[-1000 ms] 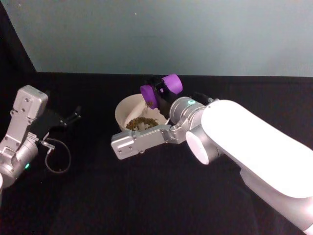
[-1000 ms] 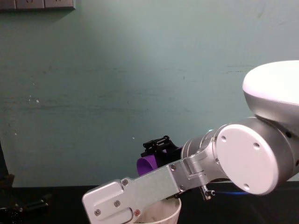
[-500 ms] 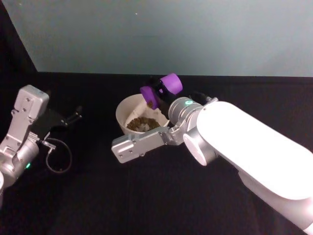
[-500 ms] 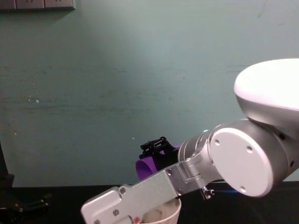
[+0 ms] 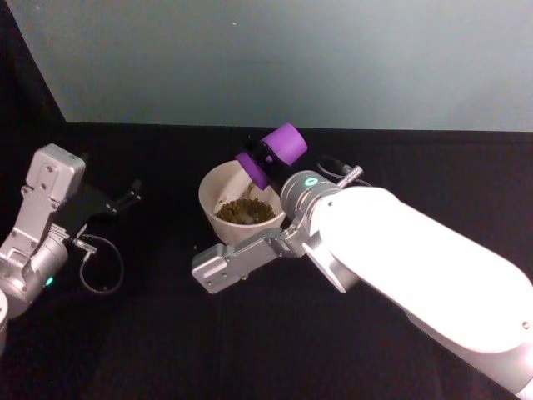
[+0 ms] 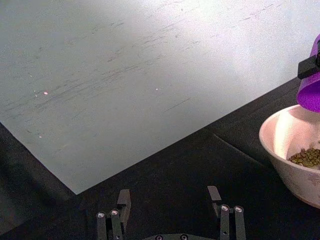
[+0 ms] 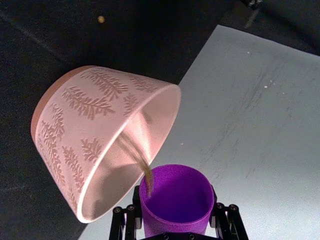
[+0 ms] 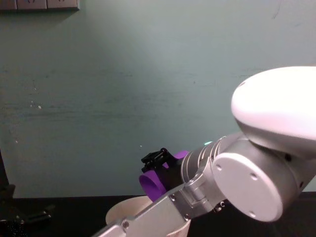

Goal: Pick up the cup and pour the mung beans from the cup into the bowl.

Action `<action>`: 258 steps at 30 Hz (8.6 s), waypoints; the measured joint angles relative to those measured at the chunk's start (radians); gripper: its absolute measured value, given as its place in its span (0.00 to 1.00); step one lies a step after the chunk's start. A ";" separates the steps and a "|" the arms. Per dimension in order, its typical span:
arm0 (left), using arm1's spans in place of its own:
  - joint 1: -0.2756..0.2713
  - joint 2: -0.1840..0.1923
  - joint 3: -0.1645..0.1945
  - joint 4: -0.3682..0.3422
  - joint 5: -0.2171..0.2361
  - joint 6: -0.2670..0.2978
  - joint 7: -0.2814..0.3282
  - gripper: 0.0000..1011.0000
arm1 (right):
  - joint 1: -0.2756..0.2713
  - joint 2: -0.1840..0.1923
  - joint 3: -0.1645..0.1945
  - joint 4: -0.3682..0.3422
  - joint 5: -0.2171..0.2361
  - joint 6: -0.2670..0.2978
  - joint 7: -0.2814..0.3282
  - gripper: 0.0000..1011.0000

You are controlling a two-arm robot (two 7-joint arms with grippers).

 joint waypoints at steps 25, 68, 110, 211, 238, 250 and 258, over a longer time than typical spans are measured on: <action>0.000 0.000 0.000 0.000 0.000 0.000 0.000 0.99 | 0.021 -0.004 -0.056 -0.004 -0.129 -0.011 0.056 0.72; 0.000 0.000 0.000 0.000 0.000 0.000 0.000 0.99 | -0.496 -0.205 0.782 -0.043 1.146 -0.232 -0.431 0.72; 0.000 0.000 0.000 0.000 0.000 0.000 0.000 0.99 | -0.435 -0.154 0.816 0.080 1.415 -0.318 -0.267 0.72; 0.000 0.000 0.000 0.000 0.000 0.000 0.000 0.99 | -0.446 -0.013 0.844 0.096 1.443 -0.348 -0.435 0.99; 0.000 0.000 0.000 0.000 0.000 0.000 0.000 0.99 | -0.431 -0.065 0.850 0.244 1.333 -0.297 -0.491 0.99; 0.000 0.000 0.000 0.000 0.000 0.000 0.000 0.99 | -0.430 -0.061 0.846 0.244 1.335 -0.300 -0.484 0.99; 0.000 0.000 0.000 0.000 0.000 0.000 0.000 0.99 | -0.429 -0.060 0.845 0.244 1.336 -0.302 -0.481 0.99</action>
